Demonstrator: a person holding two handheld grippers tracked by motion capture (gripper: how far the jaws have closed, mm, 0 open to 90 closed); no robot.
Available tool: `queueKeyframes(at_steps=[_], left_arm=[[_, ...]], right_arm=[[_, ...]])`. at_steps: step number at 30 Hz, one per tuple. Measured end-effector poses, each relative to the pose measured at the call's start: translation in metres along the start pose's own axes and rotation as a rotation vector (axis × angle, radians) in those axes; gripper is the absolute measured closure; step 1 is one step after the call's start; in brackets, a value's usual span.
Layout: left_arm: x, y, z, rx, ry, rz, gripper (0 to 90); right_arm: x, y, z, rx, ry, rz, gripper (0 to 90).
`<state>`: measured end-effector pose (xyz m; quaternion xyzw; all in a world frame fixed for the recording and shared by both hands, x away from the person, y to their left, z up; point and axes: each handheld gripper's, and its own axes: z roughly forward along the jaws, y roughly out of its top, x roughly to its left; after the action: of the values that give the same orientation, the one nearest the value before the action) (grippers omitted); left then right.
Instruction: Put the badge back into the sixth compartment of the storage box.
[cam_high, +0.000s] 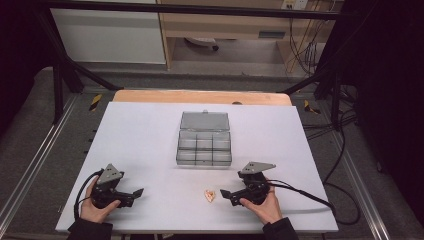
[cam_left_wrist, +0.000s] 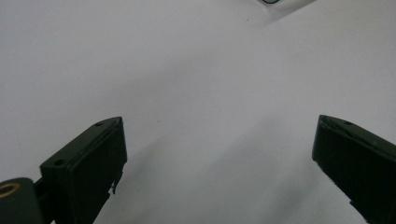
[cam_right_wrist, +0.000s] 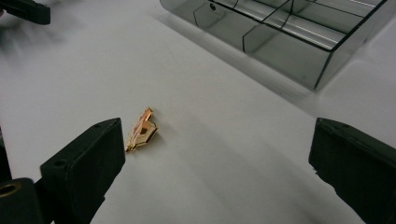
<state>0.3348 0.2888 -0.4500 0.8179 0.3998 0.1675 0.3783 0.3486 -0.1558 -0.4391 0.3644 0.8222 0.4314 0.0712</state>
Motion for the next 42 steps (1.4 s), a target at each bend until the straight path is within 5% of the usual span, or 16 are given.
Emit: queueKeyframes(at_steps=[18, 42], left_arm=[[0.000, 0.000, 0.000, 0.004, -0.001, 0.002, 2.9], [0.000, 0.000, 0.000, 0.001, -0.003, 0.003, 3.1]], right_arm=[[0.018, 0.009, 0.023, 0.021, 0.048, -0.040, 18.5], [0.027, 0.001, 0.032, 0.060, 0.120, -0.043, 58.0]])
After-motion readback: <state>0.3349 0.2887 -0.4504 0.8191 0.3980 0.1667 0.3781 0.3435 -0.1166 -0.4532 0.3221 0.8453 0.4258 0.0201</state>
